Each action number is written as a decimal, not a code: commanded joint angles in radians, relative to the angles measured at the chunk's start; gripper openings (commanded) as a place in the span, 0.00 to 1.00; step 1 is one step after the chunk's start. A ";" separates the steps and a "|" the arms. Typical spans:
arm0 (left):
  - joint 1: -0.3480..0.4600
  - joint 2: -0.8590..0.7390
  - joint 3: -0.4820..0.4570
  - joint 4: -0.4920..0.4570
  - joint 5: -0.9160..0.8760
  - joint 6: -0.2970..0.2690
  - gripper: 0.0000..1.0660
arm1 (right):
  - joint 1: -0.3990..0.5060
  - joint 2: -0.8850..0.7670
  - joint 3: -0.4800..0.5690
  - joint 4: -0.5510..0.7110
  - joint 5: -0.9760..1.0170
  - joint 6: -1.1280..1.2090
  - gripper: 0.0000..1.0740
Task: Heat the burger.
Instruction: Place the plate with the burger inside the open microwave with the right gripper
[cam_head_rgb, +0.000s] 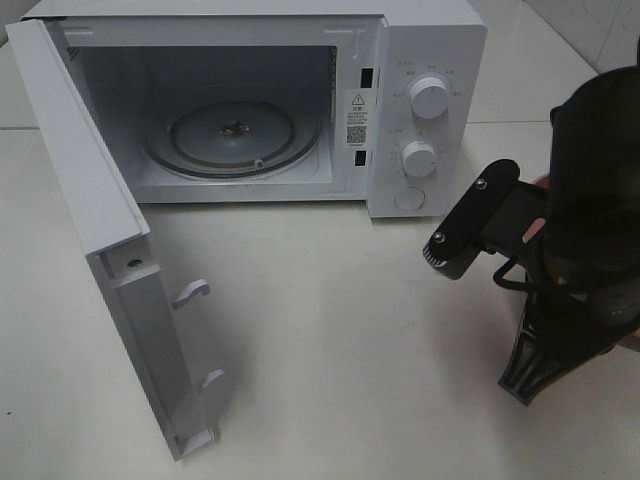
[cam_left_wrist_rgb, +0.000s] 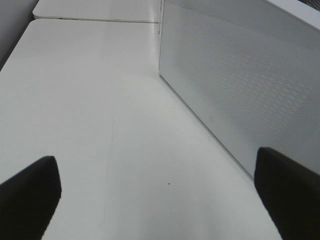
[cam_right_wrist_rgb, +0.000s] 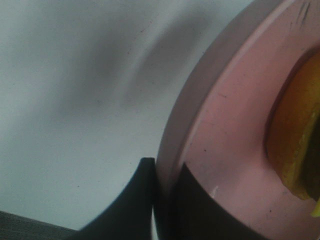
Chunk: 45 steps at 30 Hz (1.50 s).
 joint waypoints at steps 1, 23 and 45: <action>-0.005 -0.023 0.003 -0.006 -0.008 0.000 0.92 | 0.084 -0.021 0.001 -0.049 0.056 -0.035 0.02; -0.005 -0.023 0.003 -0.006 -0.008 0.000 0.92 | 0.380 -0.029 0.001 -0.069 0.062 -0.117 0.00; -0.005 -0.023 0.003 -0.006 -0.008 0.000 0.92 | 0.438 -0.029 0.001 -0.089 -0.146 -0.470 0.00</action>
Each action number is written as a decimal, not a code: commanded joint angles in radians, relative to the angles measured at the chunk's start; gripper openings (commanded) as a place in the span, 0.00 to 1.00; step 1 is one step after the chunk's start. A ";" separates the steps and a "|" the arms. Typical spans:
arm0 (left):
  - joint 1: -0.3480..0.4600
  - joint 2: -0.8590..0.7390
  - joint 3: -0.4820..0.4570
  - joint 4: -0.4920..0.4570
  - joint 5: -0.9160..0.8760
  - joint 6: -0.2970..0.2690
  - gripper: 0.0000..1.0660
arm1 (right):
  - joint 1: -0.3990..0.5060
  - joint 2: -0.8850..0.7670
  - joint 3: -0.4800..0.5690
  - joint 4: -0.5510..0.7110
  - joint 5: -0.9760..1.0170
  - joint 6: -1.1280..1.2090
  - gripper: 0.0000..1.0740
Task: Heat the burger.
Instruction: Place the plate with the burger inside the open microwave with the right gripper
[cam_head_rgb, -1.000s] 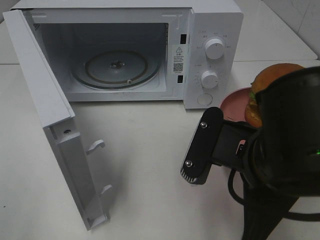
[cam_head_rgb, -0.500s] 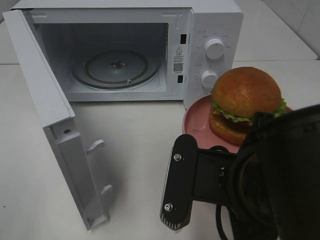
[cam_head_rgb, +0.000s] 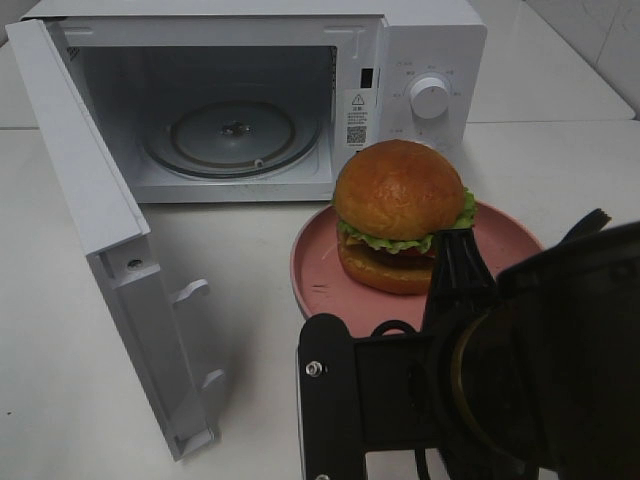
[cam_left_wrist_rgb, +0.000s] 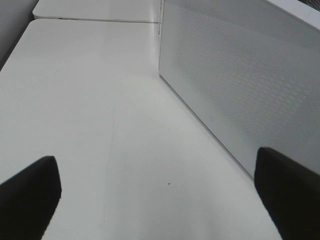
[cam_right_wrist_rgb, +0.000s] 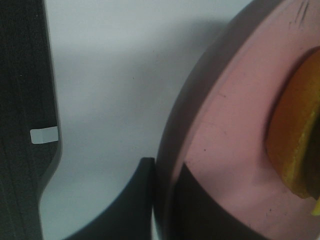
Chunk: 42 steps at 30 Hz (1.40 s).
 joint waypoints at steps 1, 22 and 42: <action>-0.005 -0.023 0.003 -0.006 -0.008 0.000 0.92 | 0.003 -0.007 0.001 -0.066 -0.025 -0.105 0.00; -0.005 -0.023 0.003 -0.006 -0.008 0.000 0.92 | -0.158 -0.006 0.001 -0.068 -0.208 -0.432 0.00; -0.005 -0.023 0.003 -0.006 -0.008 0.000 0.92 | -0.469 -0.003 0.001 0.067 -0.559 -0.890 0.00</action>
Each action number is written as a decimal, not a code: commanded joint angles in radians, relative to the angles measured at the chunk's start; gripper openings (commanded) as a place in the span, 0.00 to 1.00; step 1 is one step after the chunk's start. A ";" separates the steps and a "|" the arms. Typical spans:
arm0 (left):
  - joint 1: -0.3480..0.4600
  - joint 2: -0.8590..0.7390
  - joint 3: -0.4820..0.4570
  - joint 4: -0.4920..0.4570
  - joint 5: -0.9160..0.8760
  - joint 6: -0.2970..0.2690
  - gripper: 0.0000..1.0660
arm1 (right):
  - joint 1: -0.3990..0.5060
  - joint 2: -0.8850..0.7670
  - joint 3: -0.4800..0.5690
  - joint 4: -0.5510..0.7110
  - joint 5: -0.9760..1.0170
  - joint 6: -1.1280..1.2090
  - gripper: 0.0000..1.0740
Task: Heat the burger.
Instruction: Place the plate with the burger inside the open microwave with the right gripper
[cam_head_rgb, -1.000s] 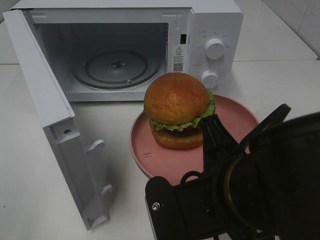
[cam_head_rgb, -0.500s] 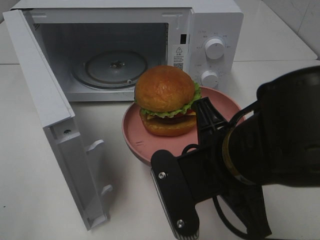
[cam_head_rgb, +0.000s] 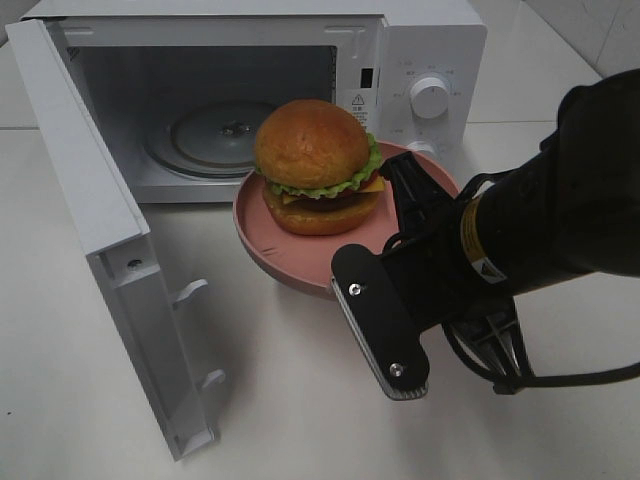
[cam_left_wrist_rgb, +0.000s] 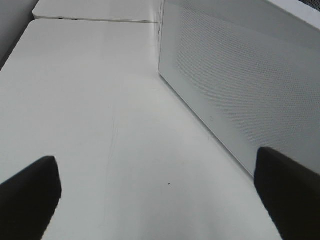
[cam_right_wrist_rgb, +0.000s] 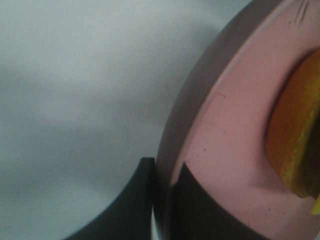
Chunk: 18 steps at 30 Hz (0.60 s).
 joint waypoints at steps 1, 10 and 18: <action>-0.005 -0.023 0.003 -0.006 -0.008 0.000 0.92 | -0.049 -0.008 -0.005 0.023 -0.110 -0.100 0.00; -0.005 -0.023 0.003 -0.006 -0.008 0.000 0.92 | -0.177 -0.008 -0.006 0.353 -0.127 -0.562 0.00; -0.005 -0.023 0.003 -0.006 -0.008 0.000 0.92 | -0.244 -0.008 -0.006 0.663 -0.125 -0.943 0.00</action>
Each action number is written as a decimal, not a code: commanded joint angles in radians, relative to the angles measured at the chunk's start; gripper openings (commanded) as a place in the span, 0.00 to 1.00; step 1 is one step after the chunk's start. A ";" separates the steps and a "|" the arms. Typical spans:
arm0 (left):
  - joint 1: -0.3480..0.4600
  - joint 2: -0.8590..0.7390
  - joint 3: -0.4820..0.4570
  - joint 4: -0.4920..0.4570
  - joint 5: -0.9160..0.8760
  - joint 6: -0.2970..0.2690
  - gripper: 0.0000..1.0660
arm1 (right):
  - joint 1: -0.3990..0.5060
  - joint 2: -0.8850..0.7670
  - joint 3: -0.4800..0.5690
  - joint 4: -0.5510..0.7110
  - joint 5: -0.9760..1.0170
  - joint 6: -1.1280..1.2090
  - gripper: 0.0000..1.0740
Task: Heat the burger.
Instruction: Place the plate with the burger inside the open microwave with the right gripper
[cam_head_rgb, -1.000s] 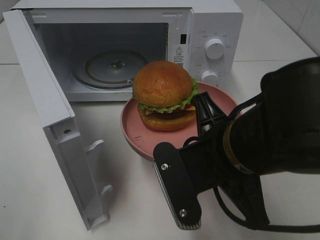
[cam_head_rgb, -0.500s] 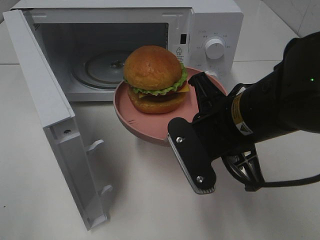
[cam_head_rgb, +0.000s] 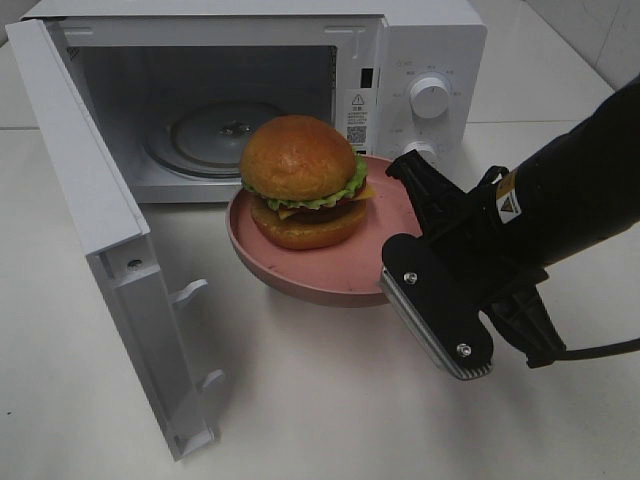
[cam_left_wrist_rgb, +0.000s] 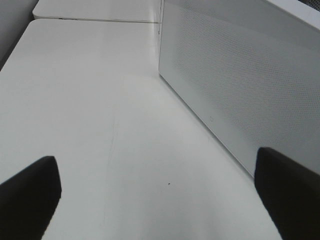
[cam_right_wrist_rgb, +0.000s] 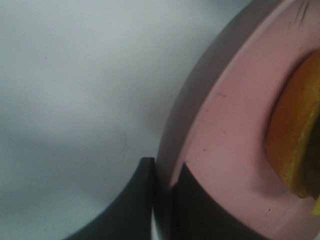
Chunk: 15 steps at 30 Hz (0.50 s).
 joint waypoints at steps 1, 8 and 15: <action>-0.005 -0.023 0.003 -0.006 -0.008 0.000 0.92 | -0.022 -0.008 -0.007 0.097 -0.053 -0.123 0.00; -0.005 -0.023 0.003 -0.006 -0.008 0.000 0.92 | -0.029 -0.008 -0.008 0.144 -0.054 -0.188 0.00; -0.005 -0.023 0.003 -0.006 -0.008 0.000 0.92 | -0.026 -0.008 -0.011 0.144 -0.050 -0.184 0.00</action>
